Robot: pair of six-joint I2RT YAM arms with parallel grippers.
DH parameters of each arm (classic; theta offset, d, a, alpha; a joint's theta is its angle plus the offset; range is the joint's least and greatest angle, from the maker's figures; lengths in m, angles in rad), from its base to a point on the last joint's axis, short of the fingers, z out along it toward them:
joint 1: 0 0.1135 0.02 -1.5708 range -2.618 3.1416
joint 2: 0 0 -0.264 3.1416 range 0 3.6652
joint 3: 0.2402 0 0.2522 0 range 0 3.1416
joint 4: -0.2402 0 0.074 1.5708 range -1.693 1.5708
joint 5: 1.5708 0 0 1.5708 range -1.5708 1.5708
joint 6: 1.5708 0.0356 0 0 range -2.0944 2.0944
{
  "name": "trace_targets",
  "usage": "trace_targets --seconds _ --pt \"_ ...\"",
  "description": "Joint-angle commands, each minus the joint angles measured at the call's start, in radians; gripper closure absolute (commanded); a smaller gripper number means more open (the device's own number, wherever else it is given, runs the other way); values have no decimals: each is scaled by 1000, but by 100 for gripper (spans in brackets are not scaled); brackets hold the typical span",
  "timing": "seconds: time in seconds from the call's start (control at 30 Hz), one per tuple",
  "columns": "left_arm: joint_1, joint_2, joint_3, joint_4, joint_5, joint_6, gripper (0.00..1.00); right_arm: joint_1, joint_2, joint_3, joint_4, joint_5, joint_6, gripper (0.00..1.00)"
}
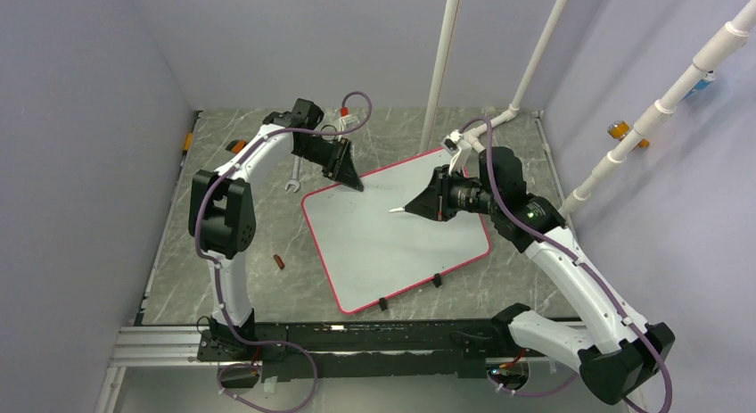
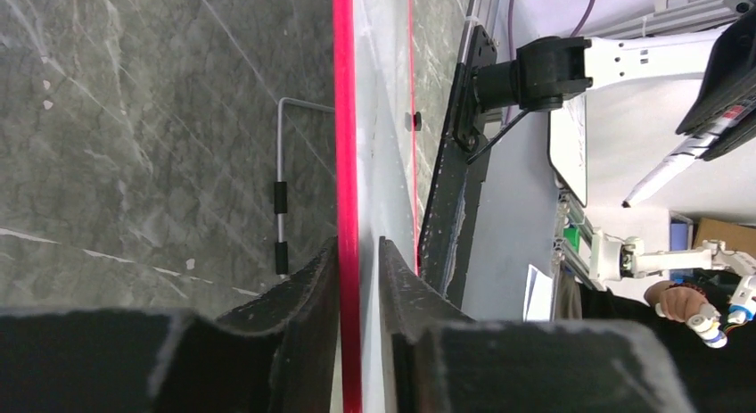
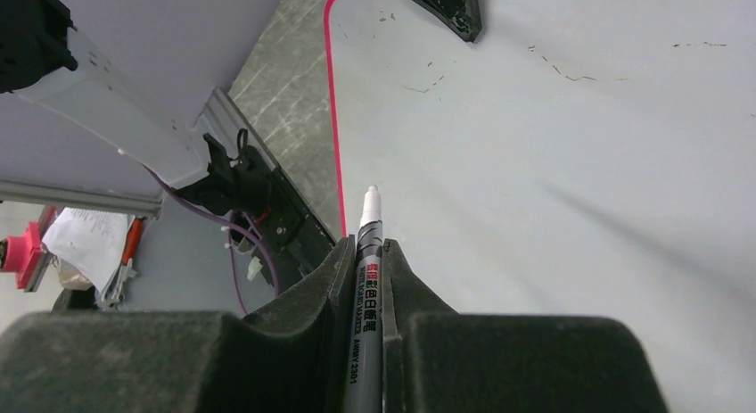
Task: Write a sentence on the whiteboard
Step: Hold the whiteboard at the center of the board.
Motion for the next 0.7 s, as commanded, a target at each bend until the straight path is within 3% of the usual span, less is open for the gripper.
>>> trace_targets --seconds 0.0,0.17,0.47,0.67 --pt "-9 0 18 7 13 1 81 3 -30 16 19 -2 15 100" --pt "-24 -17 28 3 -21 9 100 4 -40 13 18 0 17 100" --pt "-45 -83 16 52 -139 -16 100 12 -79 -21 49 16 42 100" --pt "-51 -126 4 78 -249 -42 100 118 -86 -6 25 200 20 100"
